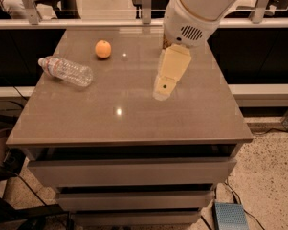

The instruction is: Place water bottle upright

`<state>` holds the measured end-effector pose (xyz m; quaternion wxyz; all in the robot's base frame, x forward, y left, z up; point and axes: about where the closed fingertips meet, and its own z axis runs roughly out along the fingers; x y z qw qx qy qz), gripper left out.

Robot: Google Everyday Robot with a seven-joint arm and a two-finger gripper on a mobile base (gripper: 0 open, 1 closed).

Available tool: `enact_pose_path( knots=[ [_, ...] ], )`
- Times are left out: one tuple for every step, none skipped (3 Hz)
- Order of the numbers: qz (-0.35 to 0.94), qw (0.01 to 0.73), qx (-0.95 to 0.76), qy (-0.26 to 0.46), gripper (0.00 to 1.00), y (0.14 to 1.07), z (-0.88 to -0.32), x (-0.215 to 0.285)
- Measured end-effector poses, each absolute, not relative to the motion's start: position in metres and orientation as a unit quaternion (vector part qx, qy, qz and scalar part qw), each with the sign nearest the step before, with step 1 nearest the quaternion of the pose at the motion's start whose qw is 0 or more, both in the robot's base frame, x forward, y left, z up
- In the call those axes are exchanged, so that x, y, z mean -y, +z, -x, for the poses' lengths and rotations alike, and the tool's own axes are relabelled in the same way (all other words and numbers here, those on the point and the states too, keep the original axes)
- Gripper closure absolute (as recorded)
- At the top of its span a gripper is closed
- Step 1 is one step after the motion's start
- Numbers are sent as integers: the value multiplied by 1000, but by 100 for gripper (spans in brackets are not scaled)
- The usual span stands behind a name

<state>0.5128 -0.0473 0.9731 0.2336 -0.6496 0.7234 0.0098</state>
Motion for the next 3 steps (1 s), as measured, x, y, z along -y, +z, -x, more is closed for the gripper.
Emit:
enact_pose_path(
  knots=[
    [664,244,-706,26,0,966,-526,-4],
    [667,262,-697,42,0,962,-548,-64],
    [661,275,-697,38,0,953,-577,-123]
  ],
)
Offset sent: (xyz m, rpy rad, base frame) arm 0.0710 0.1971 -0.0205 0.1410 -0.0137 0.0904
